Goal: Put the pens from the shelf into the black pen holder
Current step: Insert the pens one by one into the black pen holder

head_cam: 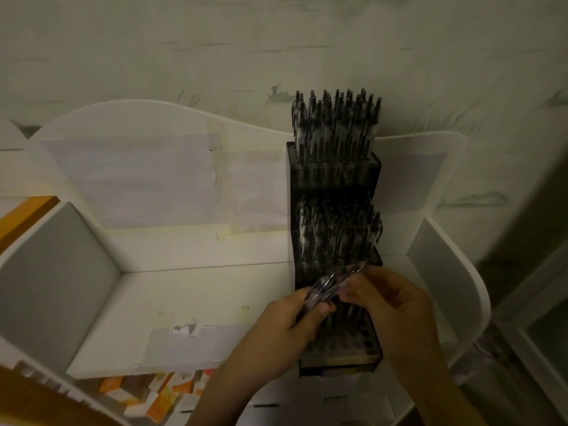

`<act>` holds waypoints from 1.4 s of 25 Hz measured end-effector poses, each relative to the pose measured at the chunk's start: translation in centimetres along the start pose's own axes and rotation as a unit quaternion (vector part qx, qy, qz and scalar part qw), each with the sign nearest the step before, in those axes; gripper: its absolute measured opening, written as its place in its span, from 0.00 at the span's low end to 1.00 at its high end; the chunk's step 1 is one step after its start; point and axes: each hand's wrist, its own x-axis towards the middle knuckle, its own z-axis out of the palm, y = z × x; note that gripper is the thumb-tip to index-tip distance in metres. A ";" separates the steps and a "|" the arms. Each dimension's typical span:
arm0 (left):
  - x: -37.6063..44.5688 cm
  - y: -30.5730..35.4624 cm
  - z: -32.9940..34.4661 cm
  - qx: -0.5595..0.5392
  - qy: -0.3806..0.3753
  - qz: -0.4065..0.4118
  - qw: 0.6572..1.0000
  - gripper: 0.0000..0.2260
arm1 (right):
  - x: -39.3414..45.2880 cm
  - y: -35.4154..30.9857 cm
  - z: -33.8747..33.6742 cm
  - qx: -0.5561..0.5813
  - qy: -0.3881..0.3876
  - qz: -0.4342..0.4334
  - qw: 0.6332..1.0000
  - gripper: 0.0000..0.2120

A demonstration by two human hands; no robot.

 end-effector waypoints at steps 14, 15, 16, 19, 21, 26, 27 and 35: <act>0.1 -0.1 -1.1 0.052 0.082 -0.042 0.994 0.10 | 0.8 6.0 -1.9 -0.306 0.003 -0.196 0.932 0.06; 0.1 -0.2 -1.1 0.051 0.082 -0.043 0.994 0.10 | 0.8 6.6 -1.8 -0.304 -0.005 -0.194 0.933 0.06; 0.2 -0.4 -1.0 0.050 0.085 -0.044 0.994 0.10 | 0.9 7.2 -1.8 -0.306 -0.017 -0.188 0.933 0.06; 0.2 -0.6 -0.8 0.046 0.087 -0.039 0.994 0.10 | 1.0 8.8 -1.7 -0.337 -0.058 -0.150 0.928 0.04; 0.2 -0.5 -0.6 0.043 0.078 -0.034 0.995 0.09 | 1.1 9.1 -1.9 -0.342 -0.063 -0.122 0.930 0.04; 0.3 0.1 0.2 0.042 0.054 -0.021 0.997 0.08 | 0.1 5.0 -1.6 -0.294 -0.011 -0.171 0.940 0.11; 0.3 0.2 0.3 0.046 0.051 -0.014 0.998 0.08 | -0.3 3.8 -1.3 -0.261 -0.010 -0.190 0.947 0.11; 0.3 0.6 1.4 0.103 0.029 0.017 0.994 0.05 | -0.8 -0.9 -0.5 -0.020 -0.001 -0.093 0.995 0.05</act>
